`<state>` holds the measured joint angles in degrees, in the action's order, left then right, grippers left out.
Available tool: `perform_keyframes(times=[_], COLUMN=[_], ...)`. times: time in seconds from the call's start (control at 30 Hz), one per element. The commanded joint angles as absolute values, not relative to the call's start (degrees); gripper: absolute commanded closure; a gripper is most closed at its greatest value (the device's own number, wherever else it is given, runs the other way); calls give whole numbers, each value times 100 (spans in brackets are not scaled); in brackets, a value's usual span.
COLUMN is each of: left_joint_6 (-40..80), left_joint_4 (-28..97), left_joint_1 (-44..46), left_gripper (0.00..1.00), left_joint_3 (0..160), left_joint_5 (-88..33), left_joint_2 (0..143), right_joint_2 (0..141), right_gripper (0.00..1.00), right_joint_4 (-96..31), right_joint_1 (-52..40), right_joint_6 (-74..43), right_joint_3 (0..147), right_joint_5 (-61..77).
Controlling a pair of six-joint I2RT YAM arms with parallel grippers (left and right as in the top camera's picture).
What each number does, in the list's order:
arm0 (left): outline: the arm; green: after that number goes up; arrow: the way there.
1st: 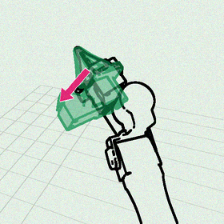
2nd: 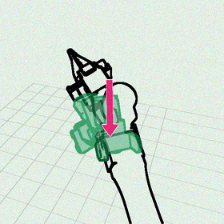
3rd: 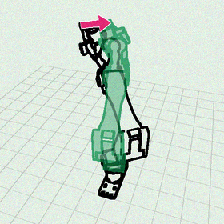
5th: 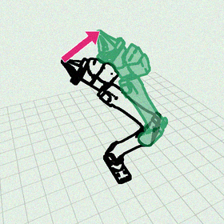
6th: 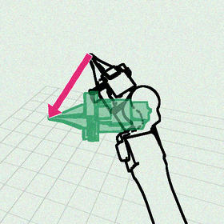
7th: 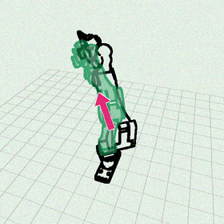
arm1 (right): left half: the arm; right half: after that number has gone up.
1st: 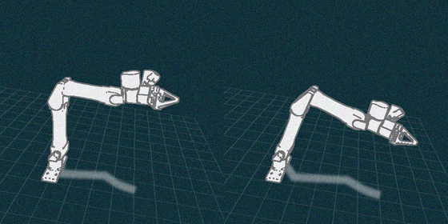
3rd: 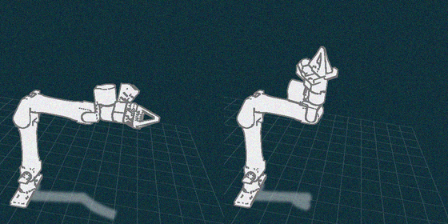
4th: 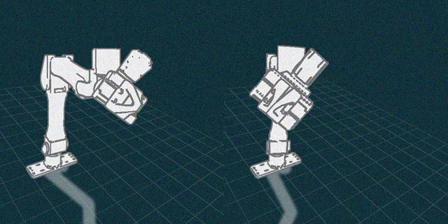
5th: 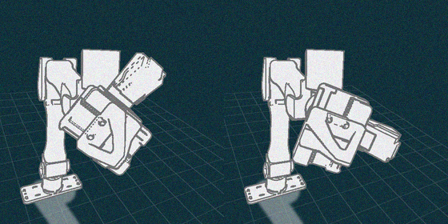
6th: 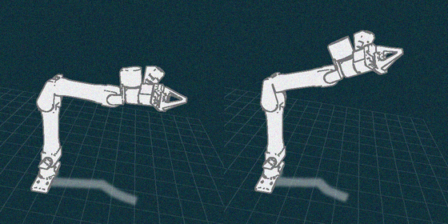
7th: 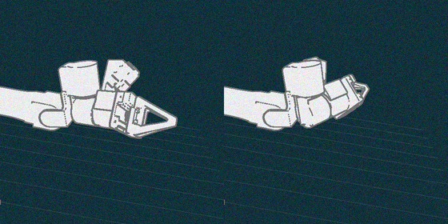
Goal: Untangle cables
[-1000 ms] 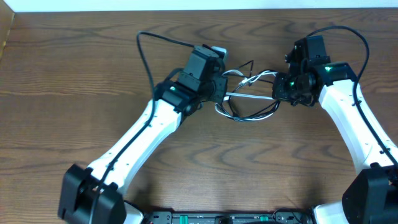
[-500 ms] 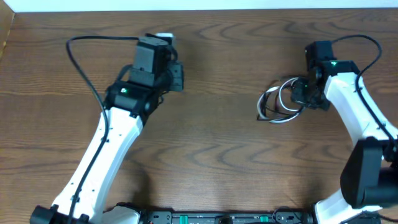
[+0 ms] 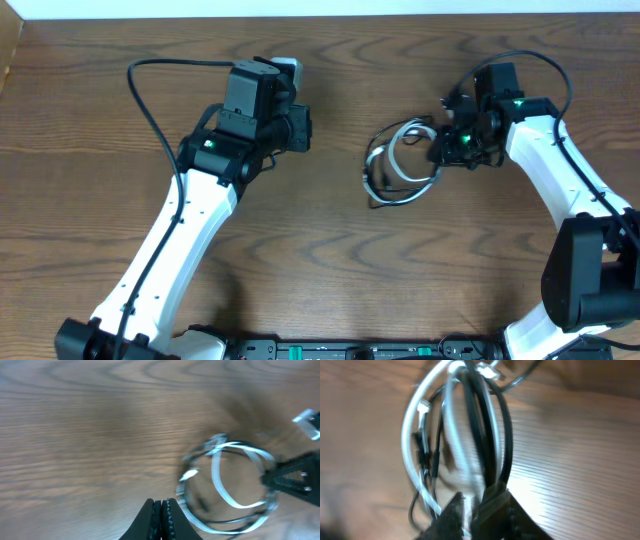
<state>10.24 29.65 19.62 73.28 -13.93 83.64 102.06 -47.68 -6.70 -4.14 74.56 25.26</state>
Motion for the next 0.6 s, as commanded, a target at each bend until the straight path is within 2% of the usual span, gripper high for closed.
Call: perform_keyframes(times=[0.0,0.13,0.17,0.43,0.57], left_joint_6=[976,1168,1168,1179,1538], left_joint_4=[2797,2519,2445,1841,1483], left_joint_1=[1975,2056,2115,2714,2941], left_gripper=[89,77,76,70,70], left_joint_3=[7363,7363,7363,7363,7363], left_joint_5=[-2241,-2451,-2473,-2460,-2311], left_joint_2=[8565,8748,8803,9513,10007], right_joint_2=[9736,9389,9317,9161,9161], right_gripper=[60,31,28,27,27], right_joint_4=[-4668,-4630,-4633,-4915,-4982], right_joint_1=[-692,-683,-672,-554,-412], right_joint_6=[235,213,106,-1448,-1629], right_joint_3=[7459,7459,7459,7459,7459], right_joint_5=[3889,4016,3916,2047,1791])
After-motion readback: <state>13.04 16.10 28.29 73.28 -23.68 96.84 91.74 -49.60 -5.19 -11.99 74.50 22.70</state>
